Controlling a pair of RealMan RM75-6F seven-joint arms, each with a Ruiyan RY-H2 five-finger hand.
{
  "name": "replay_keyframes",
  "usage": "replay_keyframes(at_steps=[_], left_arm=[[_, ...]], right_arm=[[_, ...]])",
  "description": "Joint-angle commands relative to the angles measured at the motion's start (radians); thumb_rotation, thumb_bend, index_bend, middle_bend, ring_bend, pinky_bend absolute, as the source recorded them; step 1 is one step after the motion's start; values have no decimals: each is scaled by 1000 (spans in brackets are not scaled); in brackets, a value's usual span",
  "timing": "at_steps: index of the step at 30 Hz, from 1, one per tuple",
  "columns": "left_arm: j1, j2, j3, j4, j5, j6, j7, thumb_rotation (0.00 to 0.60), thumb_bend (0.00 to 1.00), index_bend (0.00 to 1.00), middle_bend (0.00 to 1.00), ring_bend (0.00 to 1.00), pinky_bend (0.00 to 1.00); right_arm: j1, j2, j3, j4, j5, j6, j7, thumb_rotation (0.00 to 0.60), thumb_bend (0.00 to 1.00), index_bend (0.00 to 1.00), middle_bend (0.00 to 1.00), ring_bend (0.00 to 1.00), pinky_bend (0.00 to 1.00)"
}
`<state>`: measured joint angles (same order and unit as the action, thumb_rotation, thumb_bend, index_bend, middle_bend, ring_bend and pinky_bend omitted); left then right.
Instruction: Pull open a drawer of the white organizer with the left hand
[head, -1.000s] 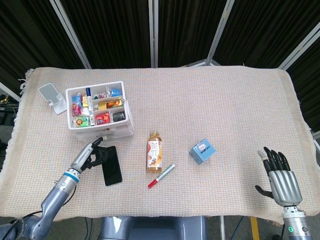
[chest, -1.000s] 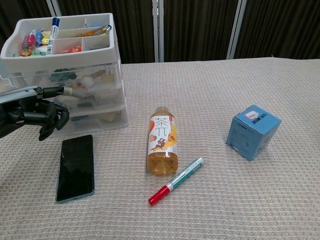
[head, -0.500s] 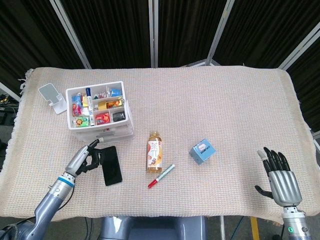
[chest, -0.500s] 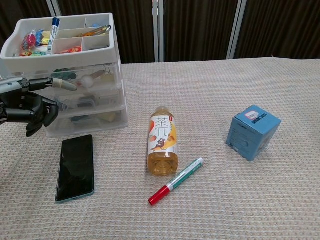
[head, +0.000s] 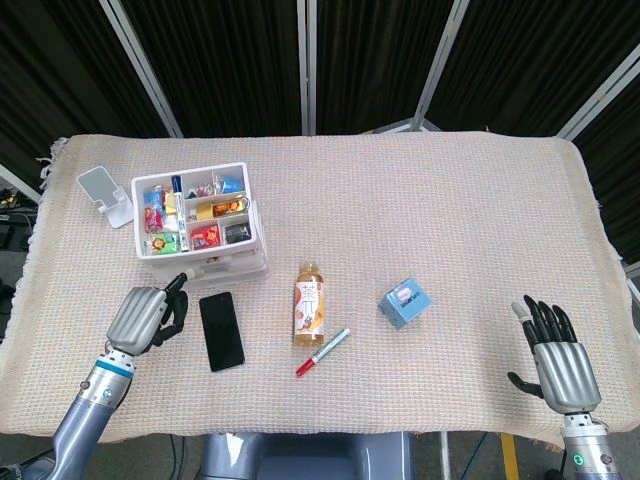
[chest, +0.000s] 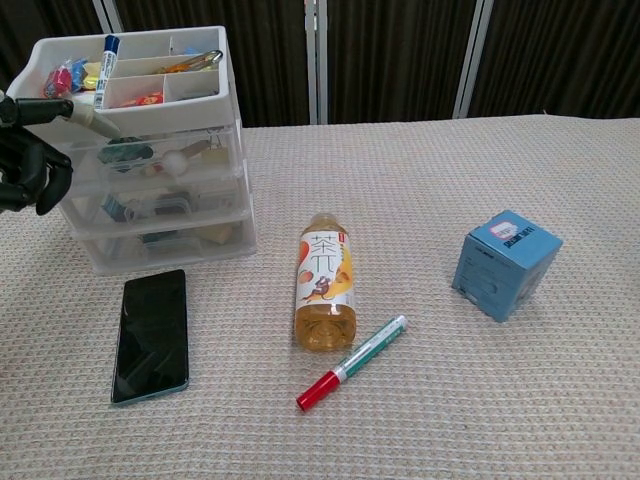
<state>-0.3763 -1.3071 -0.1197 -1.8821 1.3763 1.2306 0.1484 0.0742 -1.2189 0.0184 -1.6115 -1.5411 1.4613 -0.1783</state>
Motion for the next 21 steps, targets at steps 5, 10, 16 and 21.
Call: replay_keyframes(at_steps=[5,10,16,21], left_arm=[[-17,21,-46,-82,-143,36,224,600,934,197,716,773,741],[-35,24,-64,-107,-249,44,331,600,935,201,718,774,741],[-57,25,-76,-116,-356,23,371,600,934,202,718,774,741],[-70,15,-69,-101,-390,17,382,600,935,205,718,775,741]], right_arm=[[2,-4,-3,3,3,-8,-6,600,3,94,0,0,0],[1,-5,-2,3,1,-5,-7,600,3,93,0,0,0],[3,-4,-4,3,-1,-9,-4,600,3,93,0,0,0],[1,-4,-3,4,0,-6,-3,600,3,93,0,0,0]])
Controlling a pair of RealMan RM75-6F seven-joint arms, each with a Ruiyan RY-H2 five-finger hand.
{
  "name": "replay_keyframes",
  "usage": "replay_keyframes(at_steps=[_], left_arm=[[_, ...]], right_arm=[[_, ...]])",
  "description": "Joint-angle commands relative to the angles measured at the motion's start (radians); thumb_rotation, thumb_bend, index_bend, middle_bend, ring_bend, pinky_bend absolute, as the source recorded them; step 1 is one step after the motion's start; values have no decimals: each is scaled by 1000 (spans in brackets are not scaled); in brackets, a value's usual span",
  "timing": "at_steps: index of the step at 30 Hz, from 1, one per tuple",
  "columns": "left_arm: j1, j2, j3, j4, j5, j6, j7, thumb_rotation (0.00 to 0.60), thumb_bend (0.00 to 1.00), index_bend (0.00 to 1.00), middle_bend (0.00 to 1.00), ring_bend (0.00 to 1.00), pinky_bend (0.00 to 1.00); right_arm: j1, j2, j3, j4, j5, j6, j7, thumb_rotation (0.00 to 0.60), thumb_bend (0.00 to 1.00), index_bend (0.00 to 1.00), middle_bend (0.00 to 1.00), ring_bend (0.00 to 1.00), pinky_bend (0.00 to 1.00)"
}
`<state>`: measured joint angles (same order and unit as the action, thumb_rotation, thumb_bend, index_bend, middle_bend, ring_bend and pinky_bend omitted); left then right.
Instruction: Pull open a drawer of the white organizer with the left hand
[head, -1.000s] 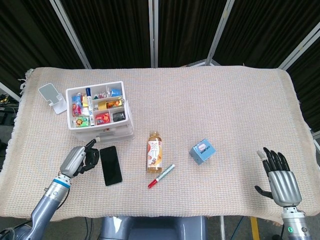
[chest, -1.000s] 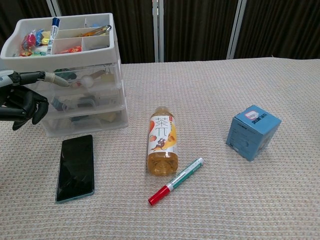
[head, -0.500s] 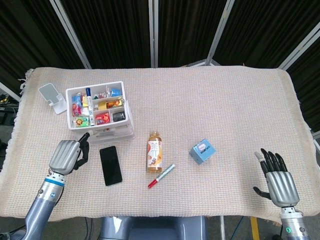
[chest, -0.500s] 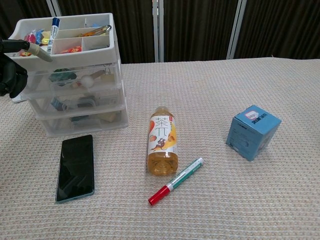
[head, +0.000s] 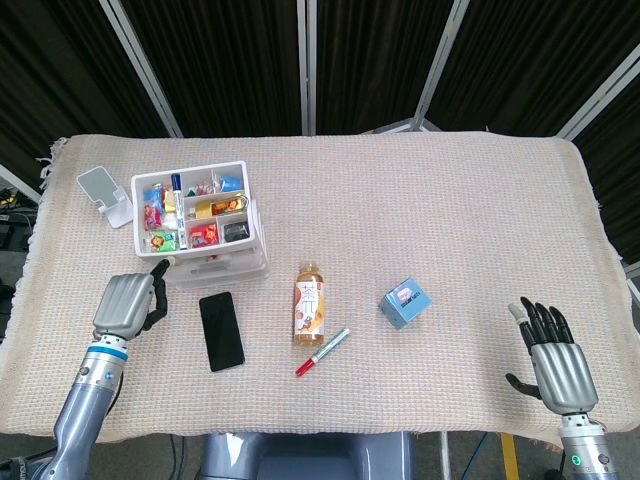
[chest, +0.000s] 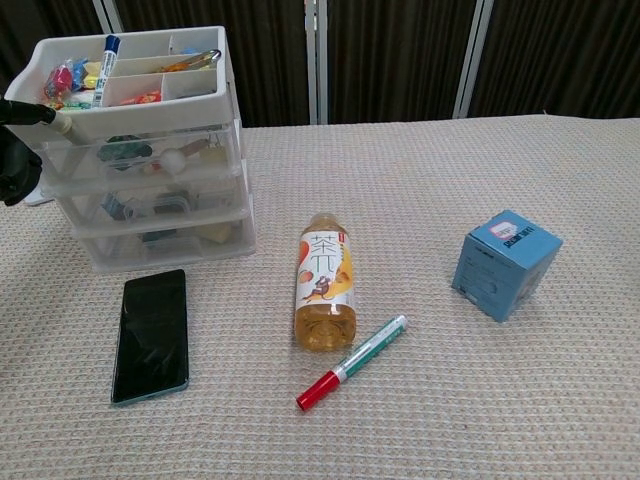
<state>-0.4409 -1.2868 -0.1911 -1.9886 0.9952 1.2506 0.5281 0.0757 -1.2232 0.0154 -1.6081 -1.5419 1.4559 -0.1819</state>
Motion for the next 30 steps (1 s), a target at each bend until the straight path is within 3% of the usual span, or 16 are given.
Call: replay_keyframes(at_steps=[1,8,15,30], left_arm=[[-7,-7,4,8,-12,-3,2,600,935,209,718,775,741],[-14,-3,13,4,-17,0,-7,600,935,322,725,781,742],[-2,33,28,-41,15,-5,-58,600,935,344,727,782,743],[41,97,134,-108,143,0,-80,600,935,384,728,783,743]], right_arm=[[0,0,0,1,2,-1,0,600,3,93,0,0,0],[1,-4,-4,4,-3,-5,-7,600,3,93,0,0,0],[1,-5,-3,4,-2,-3,-8,600,3,93,0,0,0],[-1,-6,-6,2,-5,-2,-15,600,3,93,0,0,0]])
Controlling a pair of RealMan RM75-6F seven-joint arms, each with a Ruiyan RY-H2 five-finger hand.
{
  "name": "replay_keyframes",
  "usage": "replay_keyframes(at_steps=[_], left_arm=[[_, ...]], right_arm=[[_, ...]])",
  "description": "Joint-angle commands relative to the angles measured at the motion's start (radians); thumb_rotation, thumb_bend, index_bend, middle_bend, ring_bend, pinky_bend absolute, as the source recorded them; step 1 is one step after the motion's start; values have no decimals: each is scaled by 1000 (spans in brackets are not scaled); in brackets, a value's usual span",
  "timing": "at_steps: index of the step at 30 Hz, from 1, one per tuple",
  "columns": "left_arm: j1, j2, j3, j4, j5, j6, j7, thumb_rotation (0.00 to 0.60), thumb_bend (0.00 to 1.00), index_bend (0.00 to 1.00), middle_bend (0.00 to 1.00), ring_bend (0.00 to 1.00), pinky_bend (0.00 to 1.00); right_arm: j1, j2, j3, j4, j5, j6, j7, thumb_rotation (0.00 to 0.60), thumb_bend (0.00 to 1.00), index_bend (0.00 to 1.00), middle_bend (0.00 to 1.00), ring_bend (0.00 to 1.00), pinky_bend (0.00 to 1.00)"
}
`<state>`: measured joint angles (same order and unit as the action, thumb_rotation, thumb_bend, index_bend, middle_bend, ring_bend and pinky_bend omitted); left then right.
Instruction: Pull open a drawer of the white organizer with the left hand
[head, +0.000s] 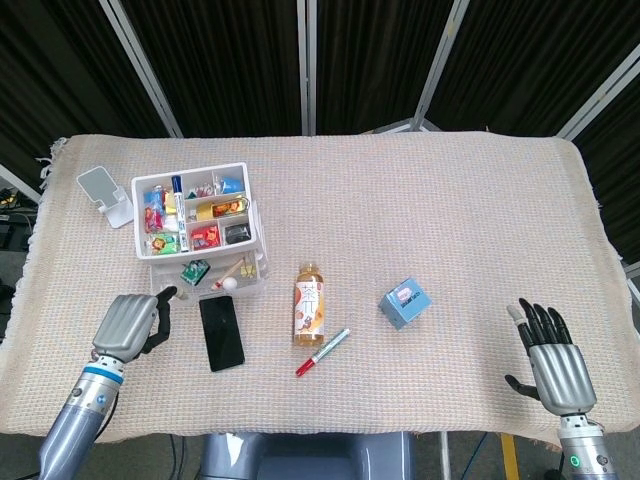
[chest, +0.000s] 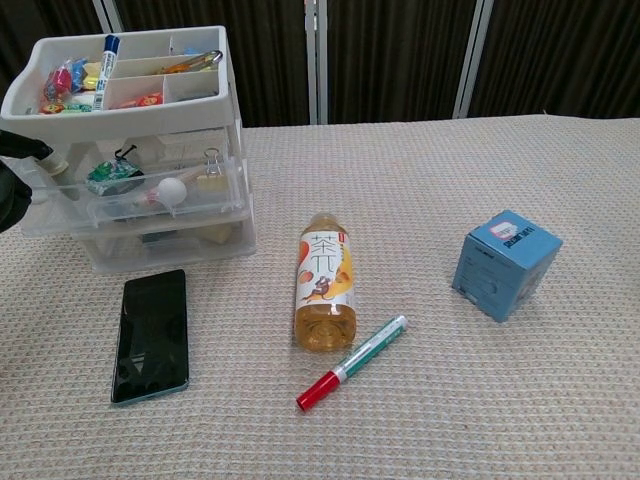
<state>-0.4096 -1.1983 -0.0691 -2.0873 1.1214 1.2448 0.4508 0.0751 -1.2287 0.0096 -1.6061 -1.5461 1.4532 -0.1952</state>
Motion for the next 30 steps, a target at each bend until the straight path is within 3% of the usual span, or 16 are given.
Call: replay_keyframes(at_steps=[1,30], left_arm=[[12,11,17,-12,25,8,-6,600,935,385,728,783,743],[51,73,81,-72,168,5,-60,600,935,399,728,783,743]], right_arm=[[0,0,0,-1,-1,1,-2,600,3,93,0,0,0],[-1,-8,-5,2,-4,-1,-22,600,3,94,0,0,0]])
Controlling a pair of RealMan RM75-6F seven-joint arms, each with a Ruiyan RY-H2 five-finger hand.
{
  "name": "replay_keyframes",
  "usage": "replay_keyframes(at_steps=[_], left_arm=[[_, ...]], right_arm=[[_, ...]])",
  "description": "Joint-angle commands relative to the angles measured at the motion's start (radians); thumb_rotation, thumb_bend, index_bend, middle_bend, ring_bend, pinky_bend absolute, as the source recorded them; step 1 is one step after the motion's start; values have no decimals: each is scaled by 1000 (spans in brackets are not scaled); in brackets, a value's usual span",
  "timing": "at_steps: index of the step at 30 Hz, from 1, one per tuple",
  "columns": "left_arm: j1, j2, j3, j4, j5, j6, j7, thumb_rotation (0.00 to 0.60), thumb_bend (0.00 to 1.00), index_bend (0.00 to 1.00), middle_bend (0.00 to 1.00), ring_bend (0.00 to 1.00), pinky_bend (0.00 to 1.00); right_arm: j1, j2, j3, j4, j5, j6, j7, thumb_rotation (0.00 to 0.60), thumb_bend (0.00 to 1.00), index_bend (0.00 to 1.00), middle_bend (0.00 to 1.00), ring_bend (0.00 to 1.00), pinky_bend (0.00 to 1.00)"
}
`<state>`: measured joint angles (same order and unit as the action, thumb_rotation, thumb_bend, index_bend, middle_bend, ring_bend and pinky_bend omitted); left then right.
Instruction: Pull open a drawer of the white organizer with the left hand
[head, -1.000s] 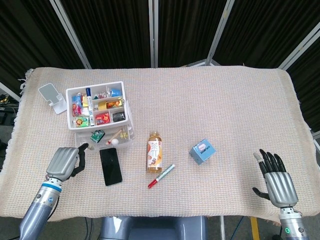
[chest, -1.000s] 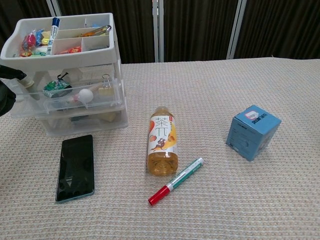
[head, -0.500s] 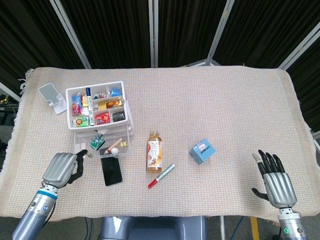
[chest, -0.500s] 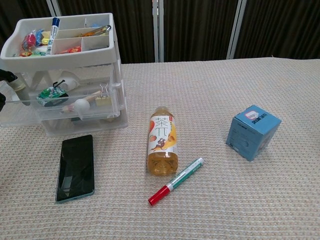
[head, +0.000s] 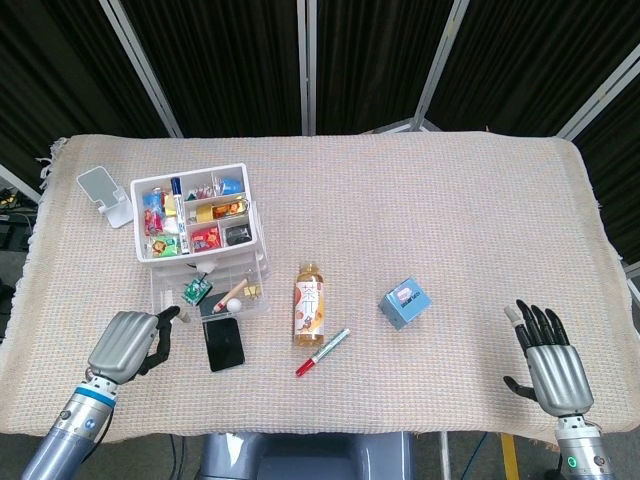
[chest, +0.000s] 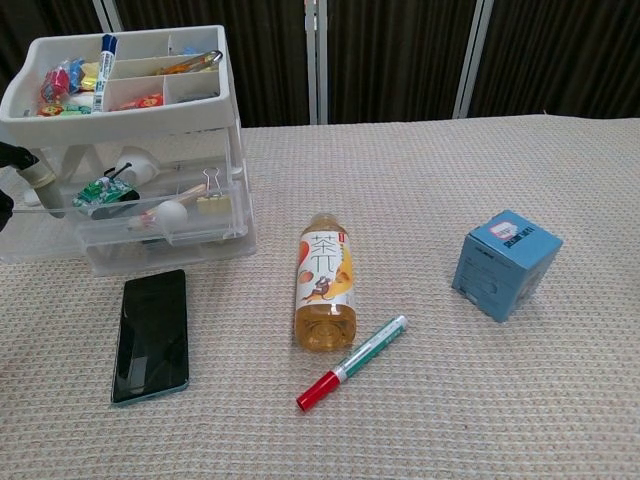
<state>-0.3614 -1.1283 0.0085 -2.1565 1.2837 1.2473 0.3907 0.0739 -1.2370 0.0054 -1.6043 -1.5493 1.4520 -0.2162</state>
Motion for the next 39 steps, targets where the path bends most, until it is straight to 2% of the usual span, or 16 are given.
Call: replay_keyframes(at_steps=[1,5,8,11,18,20,25,31,35,39], left_arm=[[4,3,4,-4,9,3,-1,600,935,398,728,783,743],[10,12,4,-5,22,13,-2,600,928,383,728,783,743],[14,16,2,1,30,20,-5,600,896,322,728,783,743],[15,20,-5,11,29,22,-10,600,800,280,728,783,743],[12,45,-18,-2,28,22,-11,600,622,255,728,783,743],[12,58,-20,-10,40,26,-5,600,547,255,728,783,743],[10,100,-41,-44,66,51,16,600,242,267,728,783,743],[-20,158,-91,-76,55,53,57,600,35,285,736,783,743],[-70,193,-141,-75,0,30,147,600,0,324,783,816,743],[-143,196,-176,-66,-102,-19,276,600,0,373,890,881,780]], right_arm=[[0,0,-1,0,-1,0,-1,600,3,94,0,0,0],[0,-1,-2,-1,-2,0,-5,600,3,93,0,0,0],[0,-2,-3,-1,-1,-2,-7,600,3,94,0,0,0],[0,-6,-4,1,-1,-4,-12,600,3,94,0,0,0],[-1,-8,-4,2,-1,-4,-14,600,3,93,0,0,0],[0,-8,-4,2,-1,-5,-15,600,3,93,0,0,0],[0,-8,-5,2,-3,-5,-16,600,3,93,0,0,0],[0,-10,-8,2,-4,-7,-19,600,3,94,0,0,0],[0,-12,-10,2,-5,-9,-20,600,3,93,0,0,0],[1,-13,-10,5,-2,-13,-18,600,3,93,0,0,0]])
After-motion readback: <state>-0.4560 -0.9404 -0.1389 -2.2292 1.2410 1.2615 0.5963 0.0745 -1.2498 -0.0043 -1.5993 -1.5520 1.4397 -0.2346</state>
